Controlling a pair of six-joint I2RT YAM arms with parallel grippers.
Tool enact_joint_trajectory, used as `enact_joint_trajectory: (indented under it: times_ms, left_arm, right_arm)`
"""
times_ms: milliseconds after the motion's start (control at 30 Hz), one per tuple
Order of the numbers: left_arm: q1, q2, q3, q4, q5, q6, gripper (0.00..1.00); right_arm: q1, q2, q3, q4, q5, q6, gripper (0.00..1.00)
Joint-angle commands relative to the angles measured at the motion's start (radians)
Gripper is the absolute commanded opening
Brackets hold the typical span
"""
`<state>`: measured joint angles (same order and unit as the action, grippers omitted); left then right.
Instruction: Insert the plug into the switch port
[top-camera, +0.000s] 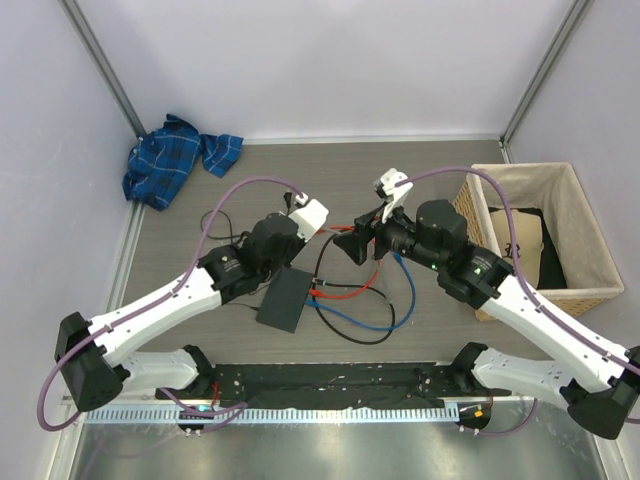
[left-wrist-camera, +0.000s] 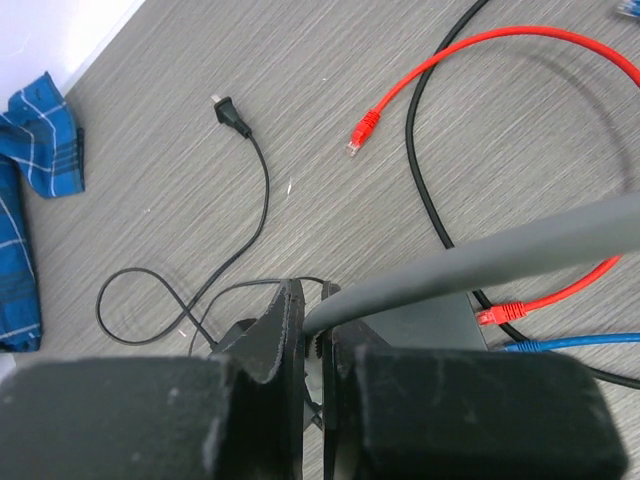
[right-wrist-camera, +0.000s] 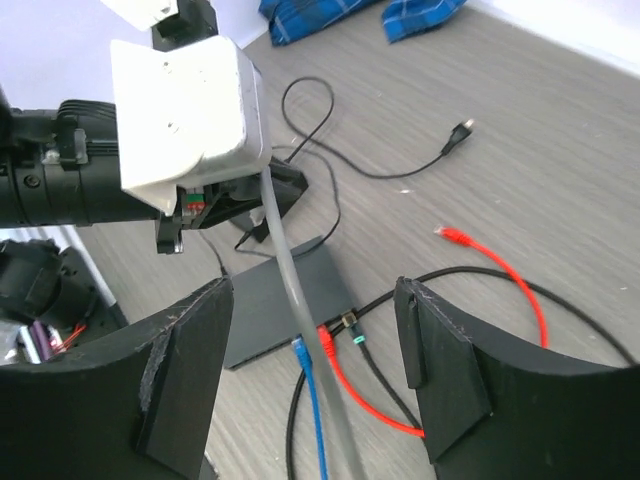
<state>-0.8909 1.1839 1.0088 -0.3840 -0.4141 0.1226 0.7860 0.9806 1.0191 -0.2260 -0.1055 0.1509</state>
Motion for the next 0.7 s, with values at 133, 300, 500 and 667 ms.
enact_joint_trajectory:
  times_ms: [133, 300, 500, 667]
  left_arm:
    - [-0.036, -0.052, -0.022, 0.106, -0.040, 0.028, 0.00]
    - [-0.043, -0.058, -0.033, 0.109, -0.051, 0.037, 0.02]
    - [-0.043, -0.082, -0.038, 0.117, -0.118, -0.041, 0.32]
    - [-0.036, -0.173, -0.049, 0.067, -0.210, -0.292, 0.79]
  right_arm:
    - [-0.024, 0.088, 0.076, -0.018, -0.098, 0.029, 0.64]
    - [-0.033, 0.109, 0.093, 0.004, -0.129, 0.021, 0.38]
    - [-0.036, 0.154, 0.098, 0.007, -0.135, -0.143, 0.01]
    - [-0.036, 0.194, 0.058, 0.051, -0.048, -0.339, 0.01]
